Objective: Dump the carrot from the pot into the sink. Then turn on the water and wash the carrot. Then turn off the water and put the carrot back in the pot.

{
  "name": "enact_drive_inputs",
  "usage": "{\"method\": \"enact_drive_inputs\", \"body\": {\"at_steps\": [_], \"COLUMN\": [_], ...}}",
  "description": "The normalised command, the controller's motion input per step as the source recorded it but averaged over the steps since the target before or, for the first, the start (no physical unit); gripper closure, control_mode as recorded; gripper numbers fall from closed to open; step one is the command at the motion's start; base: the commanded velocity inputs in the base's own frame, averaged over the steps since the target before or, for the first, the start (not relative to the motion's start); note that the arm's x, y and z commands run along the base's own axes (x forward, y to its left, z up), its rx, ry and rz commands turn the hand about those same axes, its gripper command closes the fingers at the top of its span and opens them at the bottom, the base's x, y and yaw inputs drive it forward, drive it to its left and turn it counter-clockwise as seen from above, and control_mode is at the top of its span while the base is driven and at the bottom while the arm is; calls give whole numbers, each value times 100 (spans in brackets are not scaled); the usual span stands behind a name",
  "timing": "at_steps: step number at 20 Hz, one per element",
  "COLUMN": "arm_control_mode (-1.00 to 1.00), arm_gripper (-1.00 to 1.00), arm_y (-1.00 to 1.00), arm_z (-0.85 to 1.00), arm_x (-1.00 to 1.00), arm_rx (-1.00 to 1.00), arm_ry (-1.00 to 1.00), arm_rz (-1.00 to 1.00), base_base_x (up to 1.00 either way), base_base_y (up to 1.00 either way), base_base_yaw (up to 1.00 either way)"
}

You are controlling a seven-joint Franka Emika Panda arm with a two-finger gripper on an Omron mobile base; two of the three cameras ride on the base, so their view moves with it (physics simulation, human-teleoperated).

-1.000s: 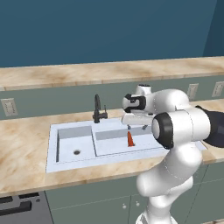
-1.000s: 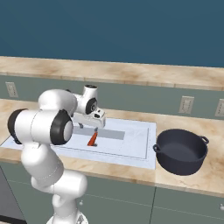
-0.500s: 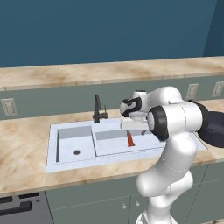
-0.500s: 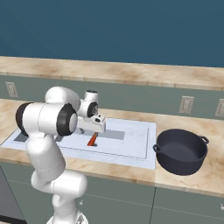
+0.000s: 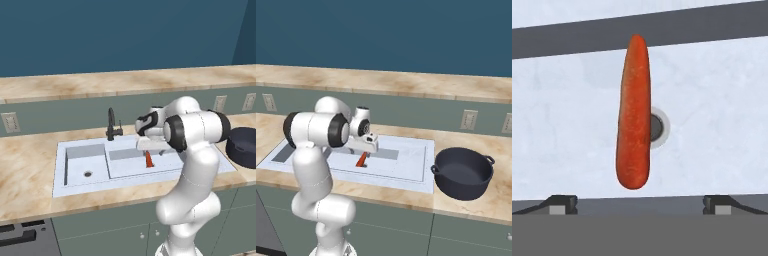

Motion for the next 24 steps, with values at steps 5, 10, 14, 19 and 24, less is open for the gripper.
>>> {"method": "enact_drive_inputs", "body": {"at_steps": [5,10,14,19,24], "arm_control_mode": [-100,-100,-100,-100,-100], "arm_gripper": [-100,-100,-100,-100,-100], "arm_y": [0,0,0,0,0], "arm_z": [-30,-28,-24,-26,-33], "arm_x": [23,28,16,1,0], "arm_rx": [0,0,0,0,0], "arm_ry": [2,3,2,3,4], "arm_rz": [0,0,0,0,0], "base_base_x": [0,0,0,0,0], "base_base_y": [0,0,0,0,0], "base_base_yaw": [0,0,0,0,0]}}
